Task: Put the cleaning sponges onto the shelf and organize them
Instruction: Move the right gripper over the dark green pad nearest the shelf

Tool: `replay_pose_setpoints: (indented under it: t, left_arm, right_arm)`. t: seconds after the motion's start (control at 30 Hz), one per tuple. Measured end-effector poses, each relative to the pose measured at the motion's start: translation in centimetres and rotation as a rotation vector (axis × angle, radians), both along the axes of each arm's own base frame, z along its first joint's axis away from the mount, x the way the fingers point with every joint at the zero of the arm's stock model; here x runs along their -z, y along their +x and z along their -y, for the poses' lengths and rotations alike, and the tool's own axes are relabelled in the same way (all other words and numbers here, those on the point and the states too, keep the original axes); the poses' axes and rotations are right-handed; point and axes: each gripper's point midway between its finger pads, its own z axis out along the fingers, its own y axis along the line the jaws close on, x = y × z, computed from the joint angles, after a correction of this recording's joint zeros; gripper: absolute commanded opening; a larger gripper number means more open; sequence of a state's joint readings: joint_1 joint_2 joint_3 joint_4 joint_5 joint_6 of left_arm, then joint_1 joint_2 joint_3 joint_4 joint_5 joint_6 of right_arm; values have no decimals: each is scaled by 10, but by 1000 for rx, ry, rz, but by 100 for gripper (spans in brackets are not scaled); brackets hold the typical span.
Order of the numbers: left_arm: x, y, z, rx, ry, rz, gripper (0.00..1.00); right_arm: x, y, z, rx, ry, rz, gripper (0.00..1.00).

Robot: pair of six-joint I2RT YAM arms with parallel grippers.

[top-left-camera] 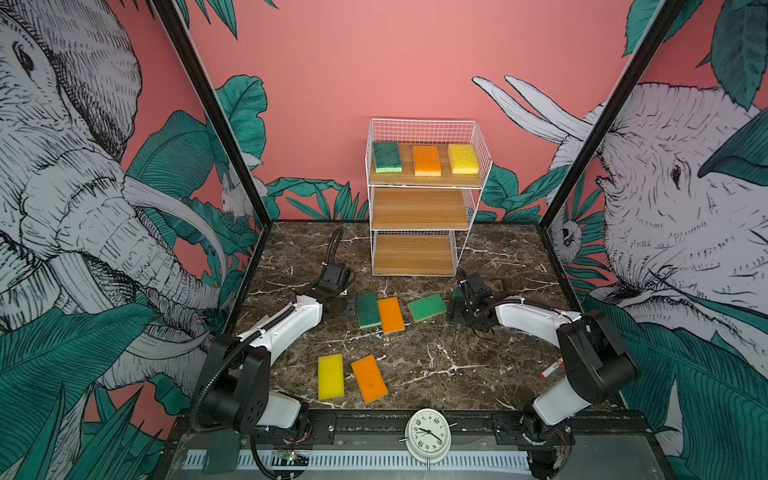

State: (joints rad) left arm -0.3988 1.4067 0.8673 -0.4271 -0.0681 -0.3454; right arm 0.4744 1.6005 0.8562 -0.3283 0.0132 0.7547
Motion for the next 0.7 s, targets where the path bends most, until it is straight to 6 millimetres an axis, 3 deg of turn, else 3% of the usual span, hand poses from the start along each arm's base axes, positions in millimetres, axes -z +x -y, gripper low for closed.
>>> replay_pose_setpoints:
  t: [0.37, 0.7]
  left_arm:
    - [1, 2, 1, -3, 2, -5, 69]
    - [2, 4, 1, -4, 3, -8, 68]
  right_arm:
    - [3, 10, -3, -16, -27, 1, 90]
    - [7, 4, 12, -43, -124, -20, 89]
